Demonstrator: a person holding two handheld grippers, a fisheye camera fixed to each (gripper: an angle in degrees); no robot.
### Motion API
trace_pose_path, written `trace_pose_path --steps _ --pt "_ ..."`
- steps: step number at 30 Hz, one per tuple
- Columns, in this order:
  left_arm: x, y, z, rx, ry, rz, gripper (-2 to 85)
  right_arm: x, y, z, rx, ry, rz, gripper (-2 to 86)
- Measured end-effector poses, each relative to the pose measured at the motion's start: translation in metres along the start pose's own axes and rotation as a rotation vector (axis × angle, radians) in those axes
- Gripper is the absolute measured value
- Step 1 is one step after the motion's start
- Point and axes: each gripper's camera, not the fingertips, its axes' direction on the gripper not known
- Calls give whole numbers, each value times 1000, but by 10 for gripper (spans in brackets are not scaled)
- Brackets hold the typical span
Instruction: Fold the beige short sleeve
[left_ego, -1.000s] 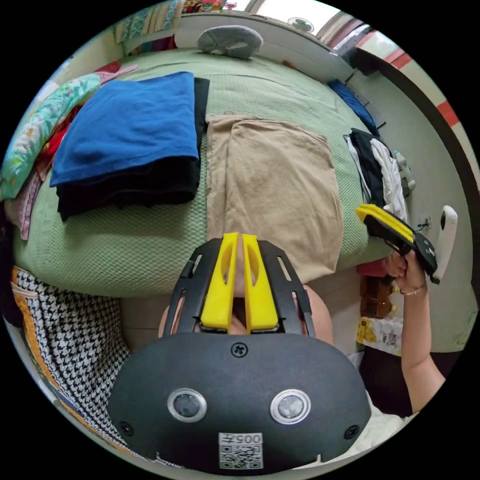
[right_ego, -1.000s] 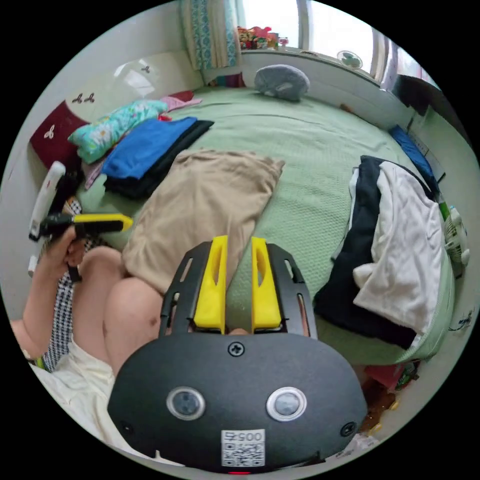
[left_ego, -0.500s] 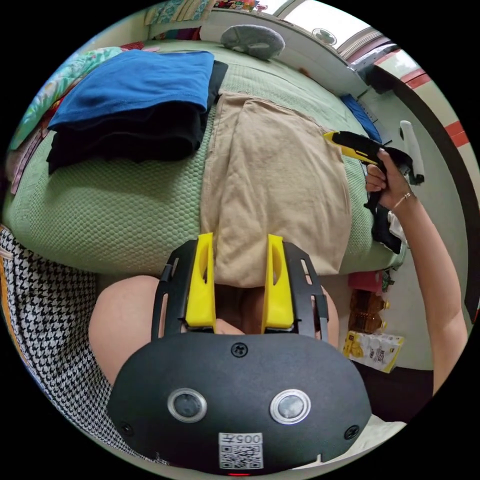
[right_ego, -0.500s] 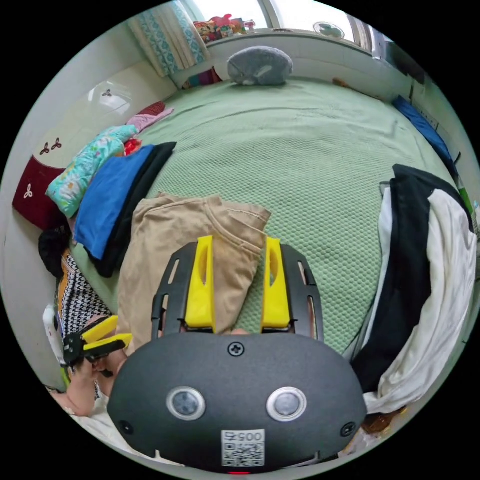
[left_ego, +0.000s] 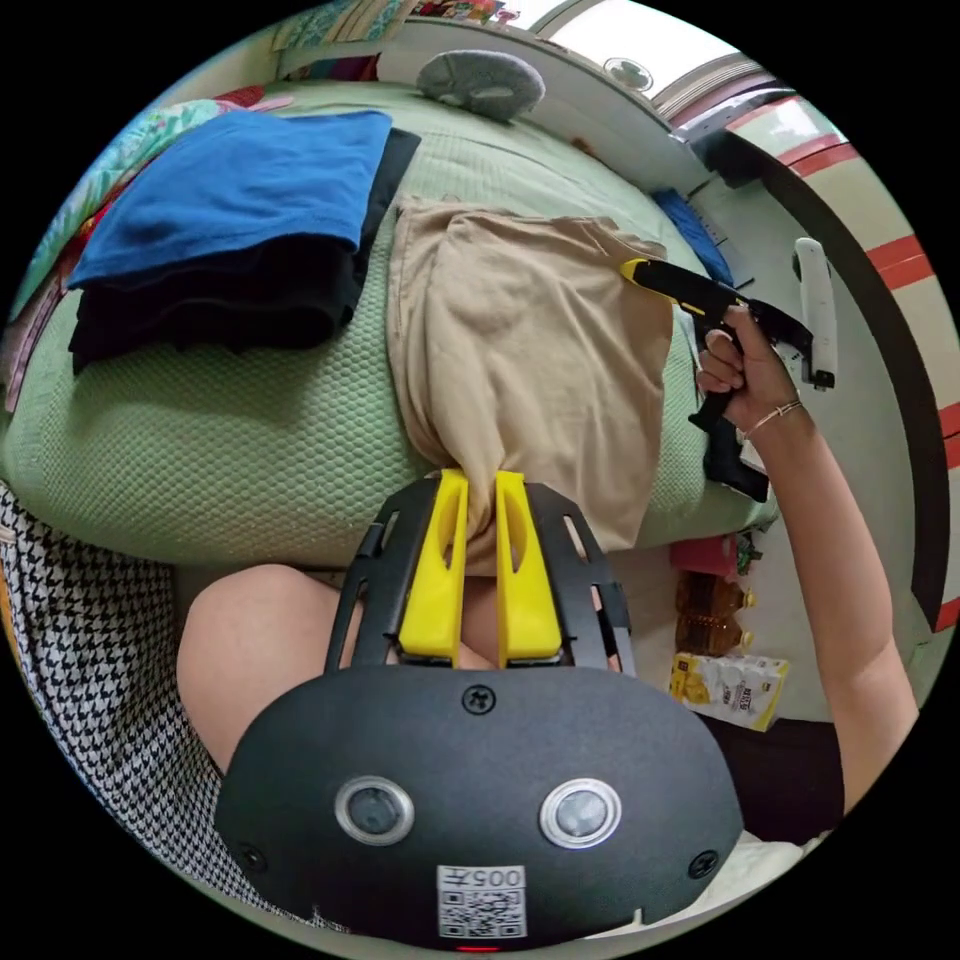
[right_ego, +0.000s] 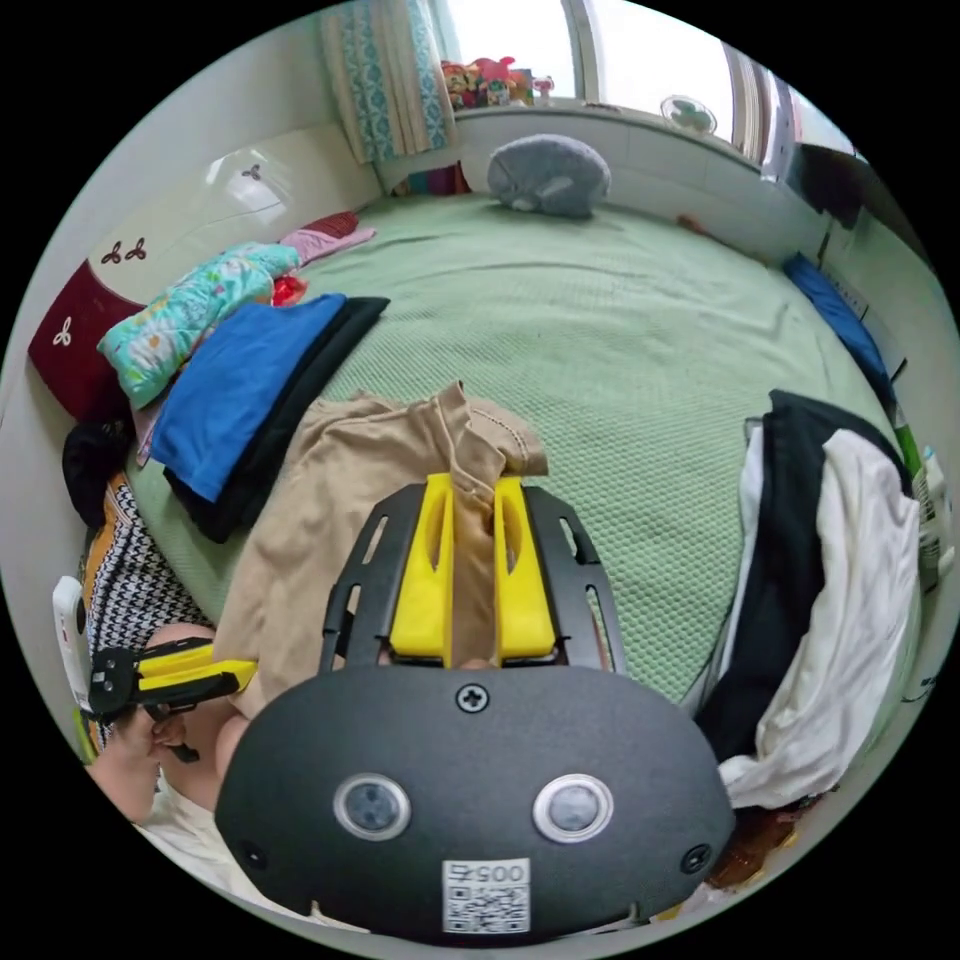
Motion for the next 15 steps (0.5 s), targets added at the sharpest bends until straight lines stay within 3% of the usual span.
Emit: trace_pose_path --steps 15 --pt "15 14 -155 280 62 110 57 -131 -45 -180 270 69 -211 23"
